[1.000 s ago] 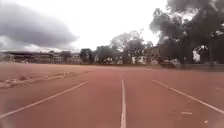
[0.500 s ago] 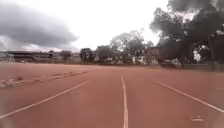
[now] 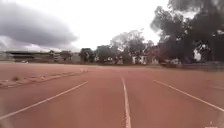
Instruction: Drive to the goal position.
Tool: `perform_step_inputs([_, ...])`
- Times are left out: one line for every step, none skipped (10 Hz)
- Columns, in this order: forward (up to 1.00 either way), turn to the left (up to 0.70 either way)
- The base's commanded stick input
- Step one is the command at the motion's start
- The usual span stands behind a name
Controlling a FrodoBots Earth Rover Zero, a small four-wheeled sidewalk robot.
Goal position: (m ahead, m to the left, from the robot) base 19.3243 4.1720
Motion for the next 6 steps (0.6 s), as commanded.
perform_step_inputs([0.45, 0.00])
perform_step_inputs([0.45, 0.00])
perform_step_inputs([0.45, 0.00])
perform_step_inputs([0.45, 0.00])
perform_step_inputs([0.45, 0.00])
perform_step_inputs([0.45, 0.00])
